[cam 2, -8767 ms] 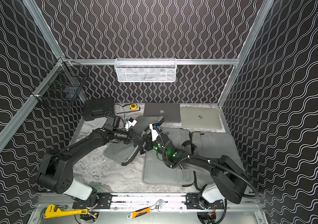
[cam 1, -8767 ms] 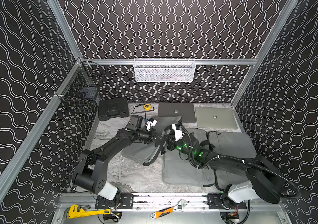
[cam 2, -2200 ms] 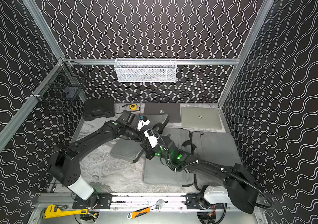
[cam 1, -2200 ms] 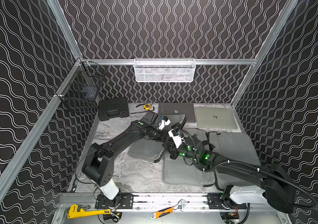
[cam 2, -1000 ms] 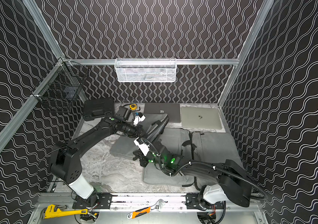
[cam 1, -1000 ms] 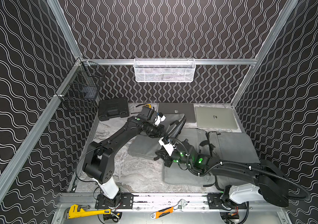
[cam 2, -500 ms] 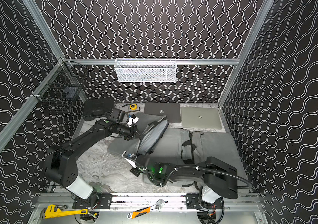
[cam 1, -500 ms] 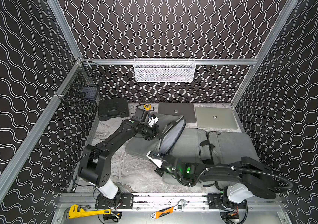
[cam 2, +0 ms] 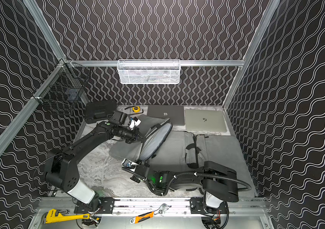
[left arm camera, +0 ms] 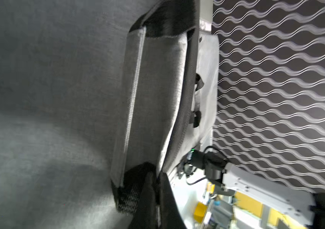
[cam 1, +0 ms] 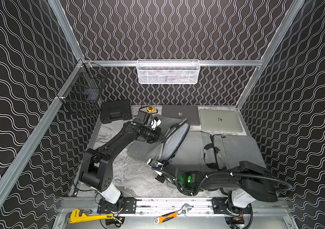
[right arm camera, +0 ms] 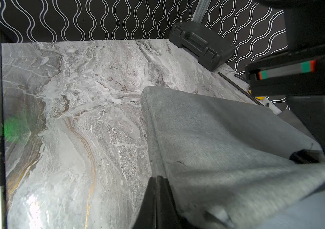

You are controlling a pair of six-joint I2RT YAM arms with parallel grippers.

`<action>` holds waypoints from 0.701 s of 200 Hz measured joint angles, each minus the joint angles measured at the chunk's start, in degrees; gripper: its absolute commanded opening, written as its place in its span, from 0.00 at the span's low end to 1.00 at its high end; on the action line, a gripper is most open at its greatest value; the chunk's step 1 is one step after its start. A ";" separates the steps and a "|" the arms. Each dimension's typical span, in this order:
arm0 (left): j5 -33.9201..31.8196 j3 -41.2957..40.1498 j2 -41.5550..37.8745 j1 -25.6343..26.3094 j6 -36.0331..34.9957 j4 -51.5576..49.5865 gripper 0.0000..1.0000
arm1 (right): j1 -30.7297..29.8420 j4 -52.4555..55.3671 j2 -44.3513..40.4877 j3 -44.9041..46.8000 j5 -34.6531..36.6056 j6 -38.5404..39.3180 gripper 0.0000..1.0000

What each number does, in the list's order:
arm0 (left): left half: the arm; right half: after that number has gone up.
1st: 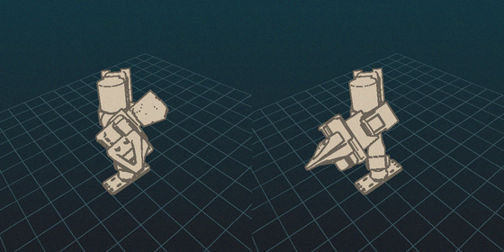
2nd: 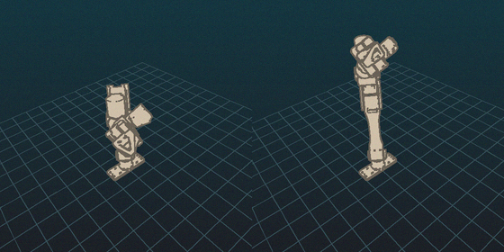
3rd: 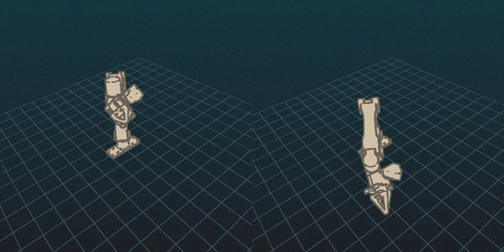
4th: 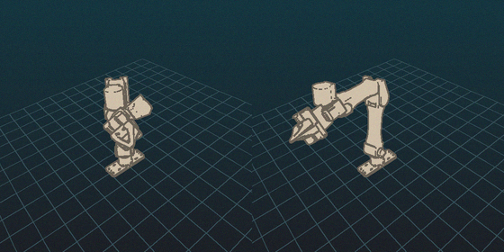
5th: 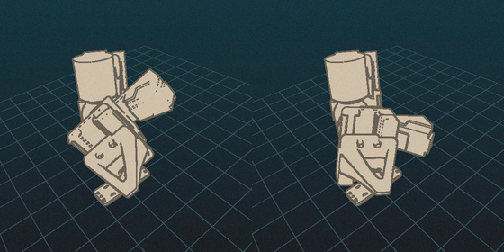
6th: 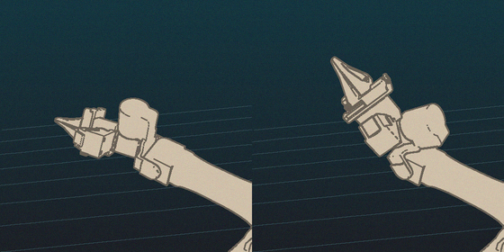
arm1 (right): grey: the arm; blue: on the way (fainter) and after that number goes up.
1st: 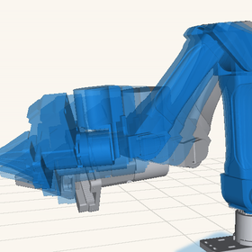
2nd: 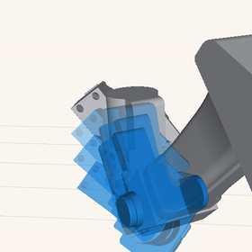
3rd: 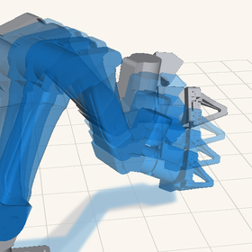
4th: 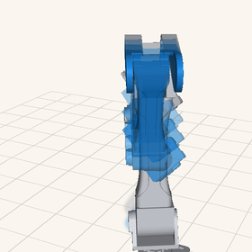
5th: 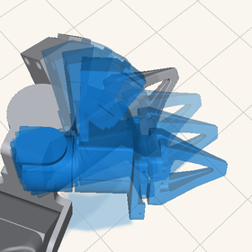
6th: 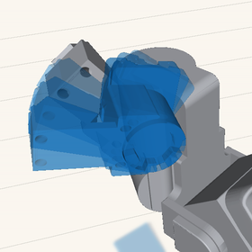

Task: Open the zippered laptop bag and take out the laptop
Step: Unzip the zipper on the zippered laptop bag.

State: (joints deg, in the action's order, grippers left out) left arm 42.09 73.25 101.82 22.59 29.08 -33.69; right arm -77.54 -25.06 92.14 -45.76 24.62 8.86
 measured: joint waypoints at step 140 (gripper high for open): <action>-24.50 13.31 7.85 15.78 -23.15 -18.78 0.86 | -0.85 2.93 -3.08 0.63 -4.13 -0.13 0.00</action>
State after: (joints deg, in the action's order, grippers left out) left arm 17.58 86.56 109.67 38.37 5.93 -52.47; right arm -78.39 -22.13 89.06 -45.12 20.49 8.73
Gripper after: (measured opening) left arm 0.835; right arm 0.049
